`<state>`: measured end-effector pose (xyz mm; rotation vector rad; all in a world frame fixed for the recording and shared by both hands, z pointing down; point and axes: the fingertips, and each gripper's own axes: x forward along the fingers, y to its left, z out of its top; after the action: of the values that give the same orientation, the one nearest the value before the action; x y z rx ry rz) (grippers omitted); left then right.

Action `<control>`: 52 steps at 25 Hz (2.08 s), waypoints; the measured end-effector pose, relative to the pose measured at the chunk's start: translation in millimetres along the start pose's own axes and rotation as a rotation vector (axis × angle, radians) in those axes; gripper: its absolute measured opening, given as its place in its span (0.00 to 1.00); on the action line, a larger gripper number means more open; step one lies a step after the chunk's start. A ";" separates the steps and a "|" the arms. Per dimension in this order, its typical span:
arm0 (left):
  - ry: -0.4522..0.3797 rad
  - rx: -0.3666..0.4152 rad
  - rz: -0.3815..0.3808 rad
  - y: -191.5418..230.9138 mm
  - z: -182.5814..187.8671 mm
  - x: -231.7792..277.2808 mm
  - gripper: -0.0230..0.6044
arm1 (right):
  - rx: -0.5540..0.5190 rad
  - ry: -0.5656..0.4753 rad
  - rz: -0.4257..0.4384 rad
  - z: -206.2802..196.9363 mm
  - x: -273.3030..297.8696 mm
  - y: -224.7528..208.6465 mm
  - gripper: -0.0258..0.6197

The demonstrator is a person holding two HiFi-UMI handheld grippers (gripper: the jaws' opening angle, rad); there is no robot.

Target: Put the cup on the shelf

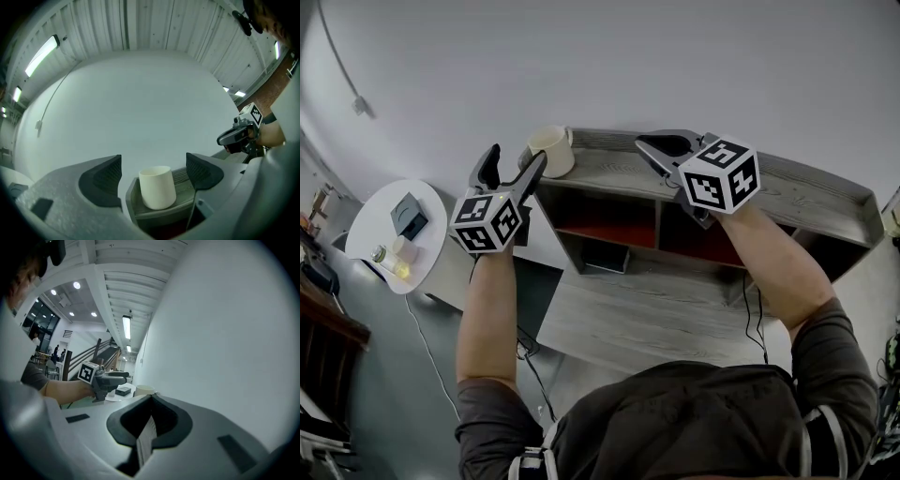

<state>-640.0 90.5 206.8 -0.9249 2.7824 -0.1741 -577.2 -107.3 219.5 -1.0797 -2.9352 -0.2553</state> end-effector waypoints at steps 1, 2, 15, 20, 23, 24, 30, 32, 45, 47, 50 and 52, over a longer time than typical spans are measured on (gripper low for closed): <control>-0.001 -0.005 -0.004 0.5 0.1 -6.9 0.72 | -0.001 -0.001 0.002 1.0 0.5 1.0 0.03; -0.005 -0.010 -0.004 1.4 0.7 -14.2 0.65 | -0.002 -0.001 0.003 2.1 0.9 1.8 0.03; 0.087 -0.048 0.009 5.3 -17.1 -52.8 0.04 | -0.008 0.000 -0.008 4.8 0.4 6.8 0.03; 0.120 -0.060 0.005 5.1 -23.8 -54.0 0.04 | -0.007 0.005 -0.012 3.4 2.2 7.4 0.03; 0.131 -0.066 0.000 5.7 -25.2 -53.5 0.04 | 0.000 0.005 -0.017 2.9 2.1 5.9 0.03; 0.133 -0.068 -0.002 5.6 -25.2 -53.4 0.04 | 0.001 0.005 -0.019 2.7 1.9 5.7 0.03; 0.135 -0.070 -0.012 3.6 -23.6 -52.5 0.04 | 0.003 0.002 -0.027 3.3 2.3 6.3 0.03; 0.137 -0.071 -0.015 2.7 -23.7 -52.1 0.04 | 0.004 0.000 -0.029 4.0 2.3 6.0 0.02; 0.148 -0.071 -0.028 -0.3 -25.7 -50.3 0.04 | -0.003 0.002 -0.031 3.3 4.8 7.2 0.02; 0.150 -0.072 -0.031 -1.4 -26.7 -49.5 0.04 | -0.006 0.002 -0.032 3.2 4.7 7.6 0.02; 0.152 -0.073 -0.038 -2.9 -27.6 -48.1 0.04 | -0.007 0.004 -0.033 2.1 4.9 7.8 0.02; 0.153 -0.074 -0.040 -3.5 -27.4 -47.3 0.04 | -0.005 0.005 -0.034 1.8 4.5 7.2 0.02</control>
<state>-607.1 117.5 241.4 -1.0266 2.9293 -0.1557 -575.8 -98.7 219.1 -1.0286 -2.9522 -0.2657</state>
